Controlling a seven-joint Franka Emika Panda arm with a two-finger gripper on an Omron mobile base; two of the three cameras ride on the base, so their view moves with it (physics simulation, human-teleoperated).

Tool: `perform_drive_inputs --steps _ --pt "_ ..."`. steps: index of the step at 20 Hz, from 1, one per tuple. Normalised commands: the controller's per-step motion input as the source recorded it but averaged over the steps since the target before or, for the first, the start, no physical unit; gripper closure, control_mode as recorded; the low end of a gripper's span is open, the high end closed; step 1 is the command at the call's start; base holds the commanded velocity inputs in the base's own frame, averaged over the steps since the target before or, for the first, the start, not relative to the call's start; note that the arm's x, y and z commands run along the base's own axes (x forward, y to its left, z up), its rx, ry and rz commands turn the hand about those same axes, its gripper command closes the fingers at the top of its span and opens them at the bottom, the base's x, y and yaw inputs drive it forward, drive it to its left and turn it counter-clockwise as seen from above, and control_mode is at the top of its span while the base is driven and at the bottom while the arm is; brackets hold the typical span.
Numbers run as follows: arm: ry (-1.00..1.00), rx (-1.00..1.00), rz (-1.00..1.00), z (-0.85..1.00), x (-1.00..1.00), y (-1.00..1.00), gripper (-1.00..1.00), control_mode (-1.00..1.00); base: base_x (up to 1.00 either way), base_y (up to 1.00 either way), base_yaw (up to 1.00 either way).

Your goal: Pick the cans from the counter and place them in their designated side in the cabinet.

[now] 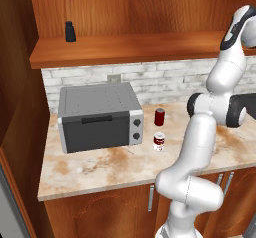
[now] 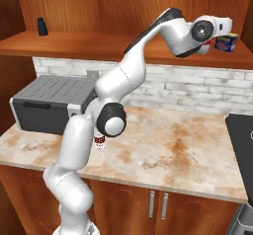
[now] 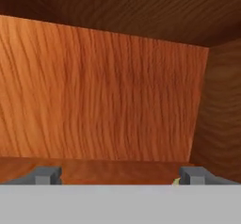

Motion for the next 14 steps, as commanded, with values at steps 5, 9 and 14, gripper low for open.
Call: perform_drive_inputs --steps 5,9,14 --pt "-0.15 0.00 0.09 0.22 0.06 0.01 -1.00 -1.00 0.00 0.00 0.00" --pt "-0.08 0.00 0.07 0.20 -0.22 0.03 -1.00 -1.00 0.00 0.00 0.00" --pt "-0.04 -0.01 0.04 0.15 -0.56 0.33 -1.00 -1.00 0.00 0.00 0.00"
